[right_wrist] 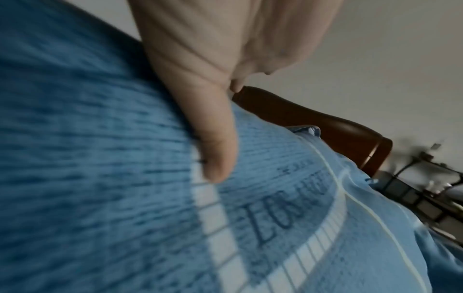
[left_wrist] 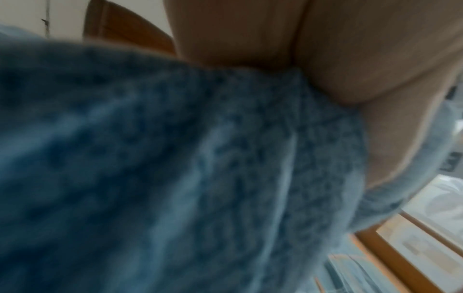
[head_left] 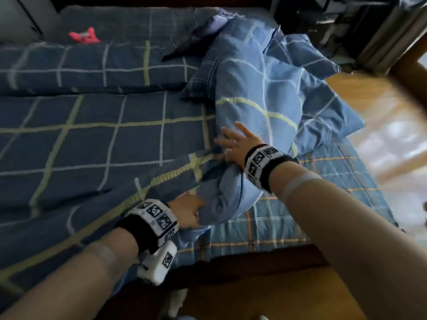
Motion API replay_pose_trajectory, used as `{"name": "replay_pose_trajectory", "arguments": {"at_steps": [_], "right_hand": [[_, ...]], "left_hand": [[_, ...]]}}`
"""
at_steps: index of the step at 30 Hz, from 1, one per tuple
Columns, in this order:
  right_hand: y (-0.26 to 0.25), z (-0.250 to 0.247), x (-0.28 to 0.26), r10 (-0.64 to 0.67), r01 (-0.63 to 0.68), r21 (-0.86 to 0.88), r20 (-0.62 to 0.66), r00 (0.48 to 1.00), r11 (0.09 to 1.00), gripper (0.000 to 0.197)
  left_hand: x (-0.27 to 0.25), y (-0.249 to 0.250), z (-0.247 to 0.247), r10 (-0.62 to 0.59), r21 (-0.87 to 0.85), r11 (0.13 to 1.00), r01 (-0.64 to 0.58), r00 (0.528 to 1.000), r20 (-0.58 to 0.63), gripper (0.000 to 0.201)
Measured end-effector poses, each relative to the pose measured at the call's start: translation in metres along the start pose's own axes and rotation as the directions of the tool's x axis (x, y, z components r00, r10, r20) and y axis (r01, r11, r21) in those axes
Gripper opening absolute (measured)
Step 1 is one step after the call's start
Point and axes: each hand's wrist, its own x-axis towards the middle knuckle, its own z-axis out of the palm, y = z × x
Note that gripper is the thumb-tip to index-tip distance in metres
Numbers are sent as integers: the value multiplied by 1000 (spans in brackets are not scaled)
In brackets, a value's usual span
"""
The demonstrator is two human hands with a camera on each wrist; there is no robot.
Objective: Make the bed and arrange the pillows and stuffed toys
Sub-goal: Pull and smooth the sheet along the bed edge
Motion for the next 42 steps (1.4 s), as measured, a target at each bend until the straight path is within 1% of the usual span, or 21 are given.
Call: {"name": "replay_pose_trajectory", "arguments": {"at_steps": [1,2,4,5,7,9,11,13,15,16,17,19,22,26,29,32,35,37,38,39,42], "right_hand": [[1,8,-18,-27,27,-42,7,1000,999,37],[1,16,-37,-41,37,-58,-82,996,998,36],[0,24,-90,-8,10,12,-182,983,1000,41],[0,31,-115,27,-16,56,-218,976,998,38],[-12,55,-162,79,-62,148,-111,991,987,26],[-33,80,-204,166,-145,203,-90,982,968,35],[-67,129,-234,162,-227,327,215,963,917,35],[-105,185,-255,86,-307,406,478,874,861,36],[-136,216,-278,-7,-347,476,596,803,808,32],[-145,220,-288,-62,-385,515,655,753,766,32],[-149,223,-297,-94,-437,559,685,723,705,34],[-141,218,-305,-59,-511,594,686,725,621,36],[-105,206,-297,106,-577,598,638,763,556,37],[-58,185,-293,243,-603,626,567,787,495,35],[-30,180,-294,301,-586,646,506,809,489,31],[-3,190,-291,335,-584,659,478,812,475,27],[31,213,-280,312,-566,678,473,824,468,25],[56,237,-266,290,-546,691,464,837,473,25],[68,251,-257,277,-533,698,456,846,478,27],[80,266,-248,271,-519,704,443,855,485,31],[109,301,-225,326,-463,718,334,884,520,56]], "left_hand": [[-11,9,12,-2,-25,1000,3,1000,15,17],[-23,17,25,15,-75,997,-13,1000,27,7],[-36,29,49,-58,-197,979,61,998,18,37],[-39,34,61,-115,-198,974,112,993,-5,42],[-34,41,89,-189,-163,969,184,982,-16,37],[-21,48,121,-252,-104,962,253,968,22,30],[-10,57,160,-312,-63,946,319,945,104,41],[-7,64,198,-324,-58,935,349,911,254,52],[-11,73,228,-320,-38,927,373,839,441,59],[-14,75,238,-325,-30,922,387,811,486,58],[-16,79,243,-336,-48,912,407,810,480,57],[-17,86,239,-346,-169,887,430,861,374,53],[-10,97,214,-355,-446,809,383,923,148,47],[8,118,184,-374,-690,697,194,920,-120,36],[24,141,170,-336,-746,661,85,922,-192,31],[47,164,161,-313,-728,683,64,926,-212,32],[86,184,151,-334,-673,729,125,923,-191,55],[121,189,141,-389,-672,726,149,894,-222,80],[139,186,135,-440,-669,723,172,861,-254,94],[155,185,129,-499,-670,714,201,818,-286,105],[196,181,115,-687,-791,562,243,670,-282,119]]}}
